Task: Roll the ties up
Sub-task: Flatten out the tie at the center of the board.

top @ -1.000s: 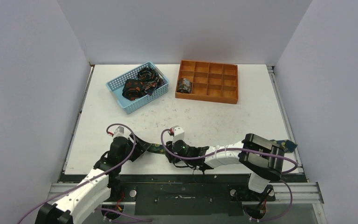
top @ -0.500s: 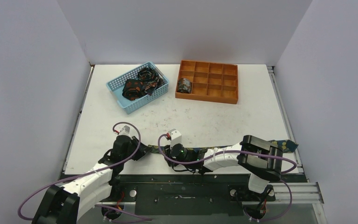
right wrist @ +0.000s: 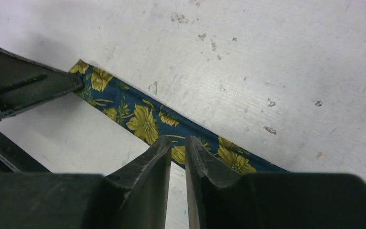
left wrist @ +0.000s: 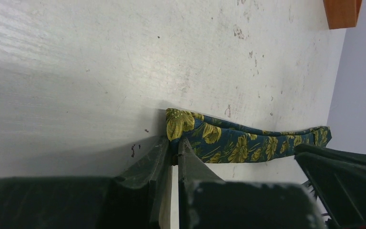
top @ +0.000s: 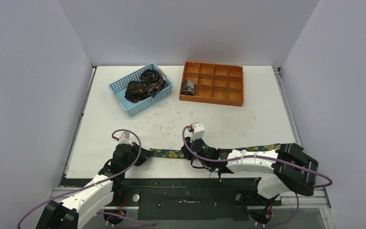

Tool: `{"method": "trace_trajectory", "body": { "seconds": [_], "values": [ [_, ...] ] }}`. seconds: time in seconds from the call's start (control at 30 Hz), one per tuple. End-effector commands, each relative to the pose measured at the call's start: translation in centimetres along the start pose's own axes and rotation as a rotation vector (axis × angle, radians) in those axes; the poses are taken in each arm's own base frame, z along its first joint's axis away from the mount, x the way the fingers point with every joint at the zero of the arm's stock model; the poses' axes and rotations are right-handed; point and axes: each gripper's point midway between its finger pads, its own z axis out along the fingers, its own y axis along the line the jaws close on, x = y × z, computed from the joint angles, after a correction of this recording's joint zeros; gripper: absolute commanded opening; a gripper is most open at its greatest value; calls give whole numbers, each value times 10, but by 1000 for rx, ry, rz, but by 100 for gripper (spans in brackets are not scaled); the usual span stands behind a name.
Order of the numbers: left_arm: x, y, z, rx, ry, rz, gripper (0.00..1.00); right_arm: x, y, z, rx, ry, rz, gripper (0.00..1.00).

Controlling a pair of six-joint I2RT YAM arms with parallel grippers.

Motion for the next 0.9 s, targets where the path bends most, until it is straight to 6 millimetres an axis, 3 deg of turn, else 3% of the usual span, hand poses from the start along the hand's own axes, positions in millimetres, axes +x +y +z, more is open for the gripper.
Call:
{"method": "trace_trajectory", "body": {
  "seconds": [0.0, 0.1, 0.23, 0.47, 0.87],
  "values": [
    [-13, -4, 0, 13, -70, -6, 0, -3, 27, 6, -68, 5, 4, 17],
    [-16, -5, -2, -1, -73, -14, 0, -6, 52, 19, -106, 23, -8, 11],
    [-20, -7, -4, -31, -71, -17, 0, 2, 65, 34, -112, 54, -33, 5],
    [-18, -6, -5, -64, -42, -13, 0, 23, 59, 54, -62, 112, -54, 5],
    [-20, -29, -20, -11, -9, -5, 0, 49, 41, 74, 29, 166, -48, 5]
  ]
}}
